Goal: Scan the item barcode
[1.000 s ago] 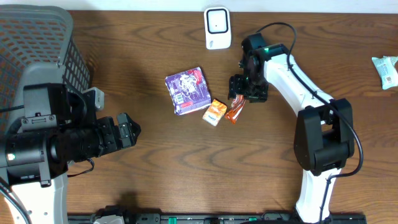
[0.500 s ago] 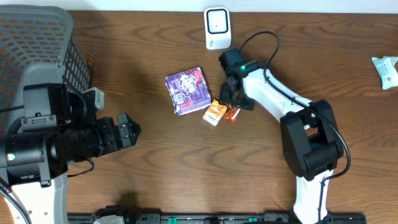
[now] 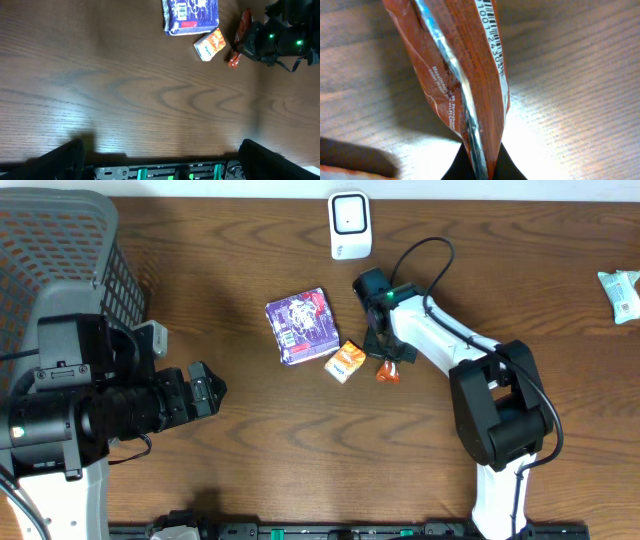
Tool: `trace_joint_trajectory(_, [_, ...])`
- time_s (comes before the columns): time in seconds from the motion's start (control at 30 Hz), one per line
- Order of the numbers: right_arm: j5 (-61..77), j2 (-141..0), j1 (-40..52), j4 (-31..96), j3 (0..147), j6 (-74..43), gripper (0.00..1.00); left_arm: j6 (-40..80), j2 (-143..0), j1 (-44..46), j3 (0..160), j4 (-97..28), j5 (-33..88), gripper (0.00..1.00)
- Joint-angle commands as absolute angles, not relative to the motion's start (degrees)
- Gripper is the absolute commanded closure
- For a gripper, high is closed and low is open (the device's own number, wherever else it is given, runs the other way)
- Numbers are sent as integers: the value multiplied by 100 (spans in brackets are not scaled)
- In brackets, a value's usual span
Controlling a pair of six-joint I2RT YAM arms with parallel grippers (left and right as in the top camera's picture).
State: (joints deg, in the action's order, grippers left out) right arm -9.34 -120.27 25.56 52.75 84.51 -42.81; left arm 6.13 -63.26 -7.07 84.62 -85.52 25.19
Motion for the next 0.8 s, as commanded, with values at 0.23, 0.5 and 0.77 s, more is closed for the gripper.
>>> trace_joint_trajectory(0.23, [2626, -11848, 1704, 5509, 9332, -1597, 99, 582, -6333, -727, 8449, -8567, 2547, 2])
trace_joint_trajectory(0.5, [4622, -11852, 676, 5594, 8903, -460, 99, 582, -6333, -727, 8449, -8567, 2547, 2])
trace_joint_trajectory(0.77, [6919, -11852, 1, 4040, 7131, -438, 99, 582, -6333, -727, 8449, -8567, 2545, 2])
